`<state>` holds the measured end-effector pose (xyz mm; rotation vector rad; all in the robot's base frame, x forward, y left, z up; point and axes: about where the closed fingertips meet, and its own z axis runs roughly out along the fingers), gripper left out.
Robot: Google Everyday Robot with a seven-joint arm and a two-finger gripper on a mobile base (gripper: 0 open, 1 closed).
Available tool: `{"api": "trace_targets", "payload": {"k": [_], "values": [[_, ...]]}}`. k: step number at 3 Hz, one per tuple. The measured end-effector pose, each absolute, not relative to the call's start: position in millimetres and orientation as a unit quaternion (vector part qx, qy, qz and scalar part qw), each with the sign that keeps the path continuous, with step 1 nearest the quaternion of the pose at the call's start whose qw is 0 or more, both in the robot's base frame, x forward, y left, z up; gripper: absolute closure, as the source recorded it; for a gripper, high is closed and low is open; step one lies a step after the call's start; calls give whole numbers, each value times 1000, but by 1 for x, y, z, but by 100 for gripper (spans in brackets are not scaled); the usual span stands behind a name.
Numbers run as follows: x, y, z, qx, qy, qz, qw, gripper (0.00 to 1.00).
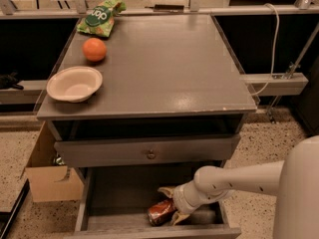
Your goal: Place coke can into middle drawer
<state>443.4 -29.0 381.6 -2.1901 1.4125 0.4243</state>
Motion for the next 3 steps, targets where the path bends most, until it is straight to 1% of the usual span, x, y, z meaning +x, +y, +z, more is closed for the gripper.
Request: {"api": "trace_targets", "payload": {"k": [1,2,3], "values": [[443,-29,384,-805,517,157,245,47],[439,-36,413,-817,507,173,212,71],[427,-50,477,-834,499,166,164,99]]}}
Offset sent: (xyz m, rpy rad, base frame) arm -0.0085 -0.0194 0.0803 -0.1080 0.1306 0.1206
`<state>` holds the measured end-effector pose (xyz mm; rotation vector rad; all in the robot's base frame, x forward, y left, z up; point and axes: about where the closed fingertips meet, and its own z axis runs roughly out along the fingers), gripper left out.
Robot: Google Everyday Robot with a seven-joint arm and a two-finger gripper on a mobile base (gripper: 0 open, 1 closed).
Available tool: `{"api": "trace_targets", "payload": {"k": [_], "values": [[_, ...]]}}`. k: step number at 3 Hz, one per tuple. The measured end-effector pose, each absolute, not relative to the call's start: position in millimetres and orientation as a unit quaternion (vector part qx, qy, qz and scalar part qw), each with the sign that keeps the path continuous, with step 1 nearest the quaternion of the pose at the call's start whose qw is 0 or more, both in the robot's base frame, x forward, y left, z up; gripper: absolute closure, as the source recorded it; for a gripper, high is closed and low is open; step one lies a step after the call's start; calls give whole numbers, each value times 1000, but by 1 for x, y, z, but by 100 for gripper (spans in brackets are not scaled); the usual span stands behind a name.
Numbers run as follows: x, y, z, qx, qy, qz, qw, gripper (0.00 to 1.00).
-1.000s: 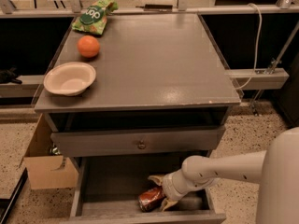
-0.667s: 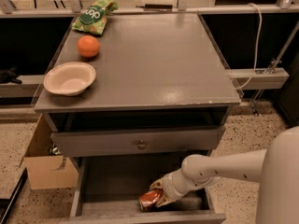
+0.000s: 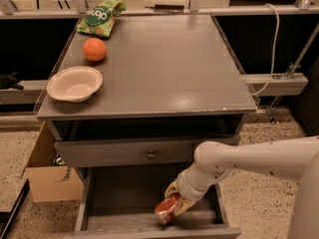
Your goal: Place coke can into middle drawer
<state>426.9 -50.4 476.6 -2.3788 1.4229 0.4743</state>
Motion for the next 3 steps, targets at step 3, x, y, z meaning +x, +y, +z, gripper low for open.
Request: {"api": "trace_targets", "payload": {"k": [3], "values": [[432,-51,479,-830,500,170,182,77]]}}
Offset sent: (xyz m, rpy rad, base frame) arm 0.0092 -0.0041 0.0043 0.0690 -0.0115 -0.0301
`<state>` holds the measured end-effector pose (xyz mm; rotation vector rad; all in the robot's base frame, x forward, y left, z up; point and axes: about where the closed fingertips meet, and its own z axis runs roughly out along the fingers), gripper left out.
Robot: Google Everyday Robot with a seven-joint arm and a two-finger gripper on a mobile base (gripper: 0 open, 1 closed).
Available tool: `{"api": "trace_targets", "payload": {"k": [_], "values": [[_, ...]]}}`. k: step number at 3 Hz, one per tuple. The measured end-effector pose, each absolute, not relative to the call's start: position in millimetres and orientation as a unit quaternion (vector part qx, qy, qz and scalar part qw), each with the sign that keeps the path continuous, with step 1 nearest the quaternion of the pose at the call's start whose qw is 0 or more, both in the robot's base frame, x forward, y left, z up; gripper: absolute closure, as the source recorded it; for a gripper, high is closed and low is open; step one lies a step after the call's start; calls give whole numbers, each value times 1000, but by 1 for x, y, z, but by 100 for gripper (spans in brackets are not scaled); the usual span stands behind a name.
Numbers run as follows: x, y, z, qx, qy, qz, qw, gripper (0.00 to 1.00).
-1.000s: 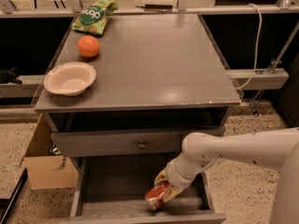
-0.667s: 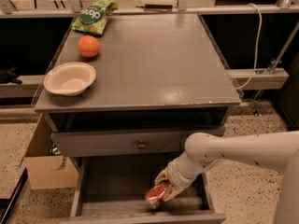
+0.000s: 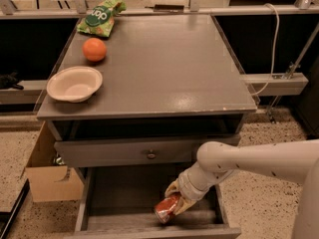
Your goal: Place coke can into middle drawer
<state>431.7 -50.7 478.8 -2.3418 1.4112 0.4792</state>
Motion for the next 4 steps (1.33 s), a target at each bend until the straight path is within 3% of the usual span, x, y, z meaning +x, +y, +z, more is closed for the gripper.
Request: {"api": "trace_targets", "payload": {"k": [3,4], "values": [[432,-51,479,-830,500,170,182,6],[432,-51,479,-830,500,170,182,0]]}}
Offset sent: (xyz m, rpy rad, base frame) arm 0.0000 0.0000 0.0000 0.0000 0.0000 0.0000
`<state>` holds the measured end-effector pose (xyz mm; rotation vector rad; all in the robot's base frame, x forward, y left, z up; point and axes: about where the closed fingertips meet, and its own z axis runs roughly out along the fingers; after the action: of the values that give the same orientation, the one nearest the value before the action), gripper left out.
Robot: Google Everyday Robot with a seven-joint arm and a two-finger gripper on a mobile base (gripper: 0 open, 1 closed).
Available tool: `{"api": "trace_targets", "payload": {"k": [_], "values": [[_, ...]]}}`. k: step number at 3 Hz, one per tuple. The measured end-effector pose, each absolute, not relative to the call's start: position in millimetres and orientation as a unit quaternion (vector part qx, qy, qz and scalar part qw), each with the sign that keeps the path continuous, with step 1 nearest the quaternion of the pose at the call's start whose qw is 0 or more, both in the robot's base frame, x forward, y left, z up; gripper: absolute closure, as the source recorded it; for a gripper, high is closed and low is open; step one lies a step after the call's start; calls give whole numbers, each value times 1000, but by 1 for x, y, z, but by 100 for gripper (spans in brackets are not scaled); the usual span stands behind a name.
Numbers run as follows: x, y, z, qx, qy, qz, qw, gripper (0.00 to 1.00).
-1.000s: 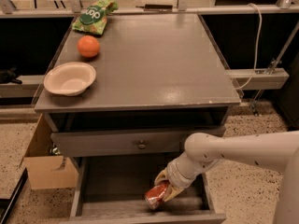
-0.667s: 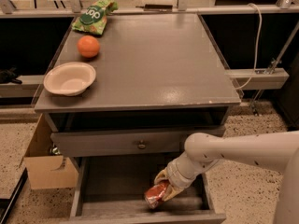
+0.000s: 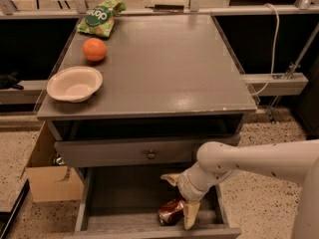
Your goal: Place coke can into middle drawer
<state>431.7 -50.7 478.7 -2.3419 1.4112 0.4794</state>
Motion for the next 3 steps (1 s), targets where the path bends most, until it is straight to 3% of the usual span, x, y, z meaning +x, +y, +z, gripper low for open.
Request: {"api": "trace_targets", "payload": {"k": [1,2,3], "values": [[432,-51,479,-830,500,170,182,0],[432,-51,479,-830,500,170,182,14],[432,-51,479,-830,500,170,182,38]]}}
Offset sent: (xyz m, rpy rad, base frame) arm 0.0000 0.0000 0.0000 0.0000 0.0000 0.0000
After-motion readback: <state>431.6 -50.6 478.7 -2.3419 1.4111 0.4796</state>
